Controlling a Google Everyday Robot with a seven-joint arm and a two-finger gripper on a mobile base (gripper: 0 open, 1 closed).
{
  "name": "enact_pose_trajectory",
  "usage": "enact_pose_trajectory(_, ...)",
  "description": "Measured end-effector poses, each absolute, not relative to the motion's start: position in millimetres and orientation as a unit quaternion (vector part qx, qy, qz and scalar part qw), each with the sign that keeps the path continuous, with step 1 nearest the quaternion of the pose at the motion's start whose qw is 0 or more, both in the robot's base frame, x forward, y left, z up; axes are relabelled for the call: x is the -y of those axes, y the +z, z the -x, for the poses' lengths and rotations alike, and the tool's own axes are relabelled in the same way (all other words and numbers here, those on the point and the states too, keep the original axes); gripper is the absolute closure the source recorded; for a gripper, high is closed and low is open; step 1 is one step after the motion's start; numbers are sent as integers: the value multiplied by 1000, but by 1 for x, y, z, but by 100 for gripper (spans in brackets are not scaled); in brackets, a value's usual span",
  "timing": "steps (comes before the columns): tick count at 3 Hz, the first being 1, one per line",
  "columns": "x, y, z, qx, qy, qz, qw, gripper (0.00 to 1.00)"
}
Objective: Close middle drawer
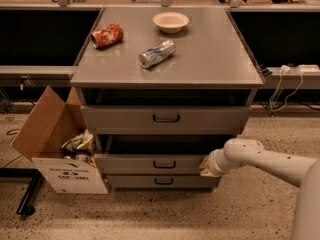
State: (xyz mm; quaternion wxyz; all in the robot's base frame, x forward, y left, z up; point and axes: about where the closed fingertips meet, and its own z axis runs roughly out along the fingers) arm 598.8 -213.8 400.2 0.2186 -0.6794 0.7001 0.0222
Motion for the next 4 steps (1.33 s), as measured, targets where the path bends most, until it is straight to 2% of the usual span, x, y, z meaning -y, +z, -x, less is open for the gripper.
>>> enact_pose_trajectory(1, 214, 400, -599, -700, 22, 679, 219, 4)
enact_pose_trajectory(2, 214, 400, -599, -700, 22, 679, 219, 0)
enact_pose_trajectory(4, 209, 406, -597, -695, 25, 682, 229, 0)
